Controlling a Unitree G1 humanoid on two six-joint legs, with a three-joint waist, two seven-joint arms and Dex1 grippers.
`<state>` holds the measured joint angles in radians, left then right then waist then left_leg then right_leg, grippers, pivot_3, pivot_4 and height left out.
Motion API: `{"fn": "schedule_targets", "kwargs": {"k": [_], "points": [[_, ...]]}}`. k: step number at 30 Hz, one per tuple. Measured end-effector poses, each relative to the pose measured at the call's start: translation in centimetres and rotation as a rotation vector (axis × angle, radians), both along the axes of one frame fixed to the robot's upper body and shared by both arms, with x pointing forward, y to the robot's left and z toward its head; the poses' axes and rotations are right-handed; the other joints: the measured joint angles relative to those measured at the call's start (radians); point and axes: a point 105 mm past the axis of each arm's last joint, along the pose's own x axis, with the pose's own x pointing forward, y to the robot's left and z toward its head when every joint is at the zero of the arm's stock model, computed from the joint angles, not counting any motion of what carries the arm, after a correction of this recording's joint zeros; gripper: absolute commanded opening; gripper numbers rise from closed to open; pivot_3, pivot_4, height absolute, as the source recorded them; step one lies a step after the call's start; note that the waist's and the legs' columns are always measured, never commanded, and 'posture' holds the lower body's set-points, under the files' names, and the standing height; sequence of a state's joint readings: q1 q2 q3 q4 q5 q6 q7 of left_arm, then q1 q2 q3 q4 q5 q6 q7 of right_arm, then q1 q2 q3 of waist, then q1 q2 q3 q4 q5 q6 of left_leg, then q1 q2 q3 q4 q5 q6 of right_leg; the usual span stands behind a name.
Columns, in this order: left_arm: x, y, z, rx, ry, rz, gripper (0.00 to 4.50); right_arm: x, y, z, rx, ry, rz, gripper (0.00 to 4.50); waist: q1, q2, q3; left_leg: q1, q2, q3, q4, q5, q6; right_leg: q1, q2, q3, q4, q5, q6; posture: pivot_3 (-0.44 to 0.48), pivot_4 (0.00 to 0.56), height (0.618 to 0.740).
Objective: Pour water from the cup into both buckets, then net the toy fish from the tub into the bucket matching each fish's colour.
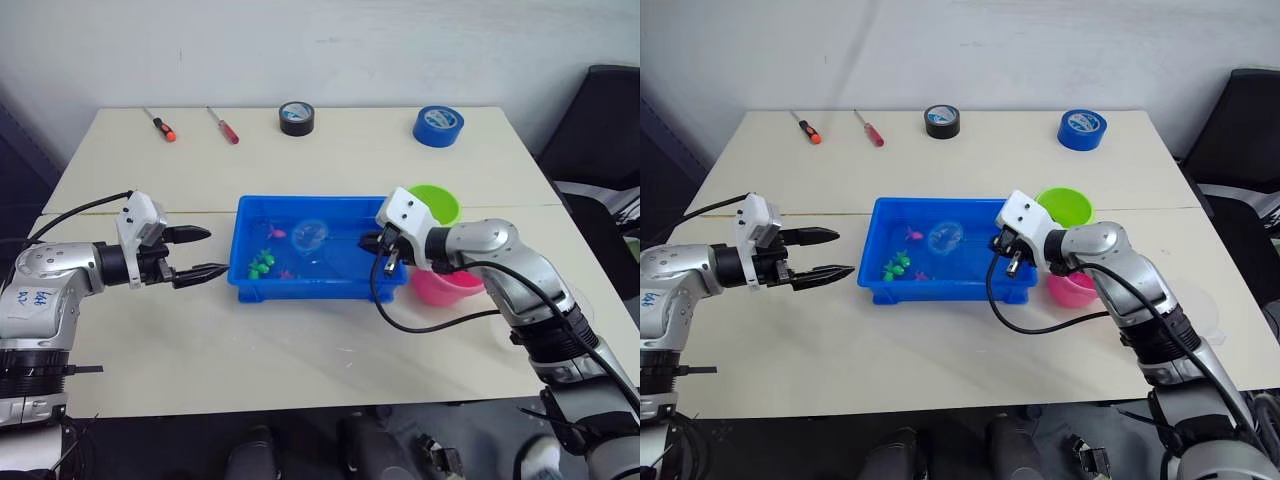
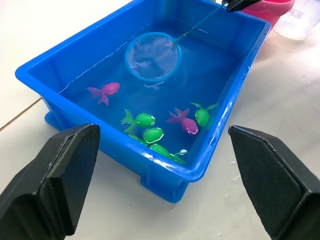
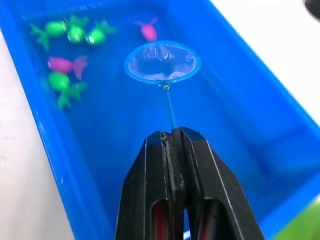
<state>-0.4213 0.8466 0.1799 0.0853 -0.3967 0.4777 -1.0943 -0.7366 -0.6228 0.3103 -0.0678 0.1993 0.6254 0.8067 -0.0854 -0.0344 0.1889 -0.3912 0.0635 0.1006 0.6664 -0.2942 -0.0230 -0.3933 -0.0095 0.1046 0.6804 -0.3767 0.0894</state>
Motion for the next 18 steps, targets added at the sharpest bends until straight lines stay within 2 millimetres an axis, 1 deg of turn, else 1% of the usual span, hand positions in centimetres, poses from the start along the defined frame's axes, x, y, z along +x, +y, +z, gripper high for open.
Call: {"fn": "schedule_targets", "kwargs": {"k": [6, 12, 18], "points": [[-0.3, 0.4, -0.1, 0.037, -0.002, -0.011, 4.48, -0.5, 0.6, 0.0, -0.012, -0.002, 0.062, 0.00, -0.003, 0.000, 0.000, 0.000, 0.000, 0.001, -0.001, 0.000, 0.000, 0.000, 0.001, 0.000, 0.000, 0.000, 0.000, 0.000, 0.150, 0.740], [-0.5, 0.2, -1.0, 0.079, 0.004, -0.034, 4.48, -1.1, 1.4, -1.3, -0.083, -0.006, 0.133, 0.00, -0.001, 0.000, 0.000, 0.000, 0.000, 0.000, -0.001, 0.000, 0.000, 0.000, 0.000, 0.000, 0.000, 0.000, 0.000, 0.000, 0.150, 0.740], [-0.6, 0.0, -1.0, 0.082, -0.001, -0.046, 4.48, -1.5, 2.0, -1.5, -0.137, -0.064, 0.194, 0.00, -0.002, 0.000, 0.000, 0.000, 0.000, 0.000, -0.001, 0.000, 0.000, 0.000, 0.000, 0.000, 0.000, 0.000, -0.001, 0.000, 0.150, 0.740]]}}
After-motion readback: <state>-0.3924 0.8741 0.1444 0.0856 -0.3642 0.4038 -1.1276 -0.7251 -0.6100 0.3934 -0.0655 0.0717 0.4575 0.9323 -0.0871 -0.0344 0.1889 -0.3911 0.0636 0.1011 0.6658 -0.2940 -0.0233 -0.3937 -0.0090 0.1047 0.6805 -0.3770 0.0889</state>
